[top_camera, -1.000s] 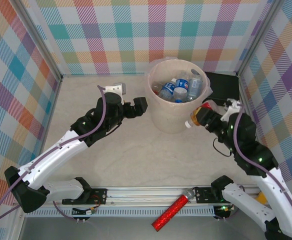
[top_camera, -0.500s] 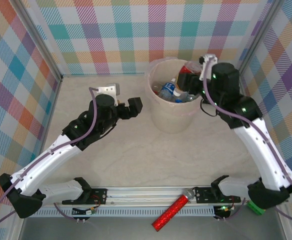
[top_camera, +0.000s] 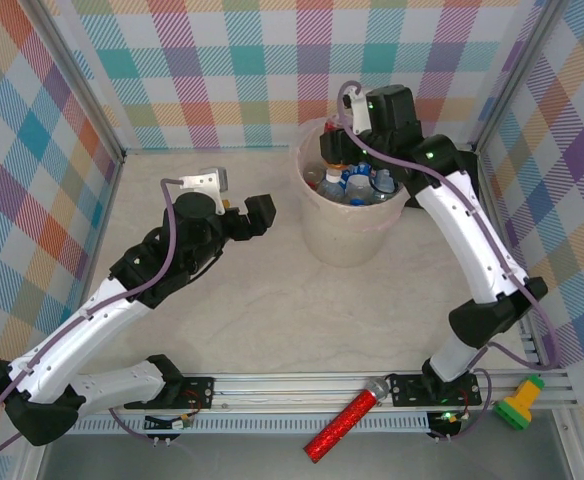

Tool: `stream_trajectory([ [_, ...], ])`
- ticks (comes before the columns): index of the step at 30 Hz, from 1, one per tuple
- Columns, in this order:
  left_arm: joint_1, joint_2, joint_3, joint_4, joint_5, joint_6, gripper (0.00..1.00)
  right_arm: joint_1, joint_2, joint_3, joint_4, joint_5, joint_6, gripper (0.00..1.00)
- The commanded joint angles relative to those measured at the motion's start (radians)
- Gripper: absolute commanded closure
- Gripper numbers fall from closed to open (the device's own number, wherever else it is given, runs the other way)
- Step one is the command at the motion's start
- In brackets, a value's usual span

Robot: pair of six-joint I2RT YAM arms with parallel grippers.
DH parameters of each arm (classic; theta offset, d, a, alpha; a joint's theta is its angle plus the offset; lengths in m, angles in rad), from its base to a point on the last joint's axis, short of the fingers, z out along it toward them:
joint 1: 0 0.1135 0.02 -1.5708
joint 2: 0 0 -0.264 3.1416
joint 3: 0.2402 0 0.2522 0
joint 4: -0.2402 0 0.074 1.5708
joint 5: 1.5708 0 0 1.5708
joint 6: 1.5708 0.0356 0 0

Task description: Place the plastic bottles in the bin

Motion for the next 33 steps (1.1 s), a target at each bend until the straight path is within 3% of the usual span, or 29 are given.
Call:
stream_trajectory([
  [1, 0.001, -0.025, 0.008, -0.017, -0.022, 0.024, 0.01, 0.004, 0.019, 0.052, -0.086, -0.033, -0.029, 0.38],
  [12, 0.001, -0.021, 0.01, -0.017, -0.019, 0.029, 0.01, 0.001, 0.13, 0.158, -0.204, -0.054, -0.036, 0.38],
  [15, 0.001, -0.026, 0.009, -0.021, -0.021, 0.03, 0.0, 0.0, 0.141, 0.172, -0.21, -0.044, -0.033, 0.34],
  [16, 0.001, -0.026, 0.01, -0.021, -0.024, 0.03, 0.01, -0.001, 0.142, 0.178, -0.211, -0.04, -0.033, 0.29],
  [18, 0.001, -0.028, 0.01, -0.022, -0.024, 0.033, 0.0, 0.0, 0.147, 0.189, -0.215, -0.03, -0.031, 0.07],
  [19, 0.0, -0.025, 0.01, -0.02, -0.024, 0.033, 0.01, -0.001, 0.149, 0.196, -0.219, -0.026, -0.036, 0.01],
  [33, 0.001, -0.01, 0.004, -0.014, -0.03, 0.035, 0.0, 0.001, 0.108, 0.17, -0.183, -0.003, -0.021, 0.01],
])
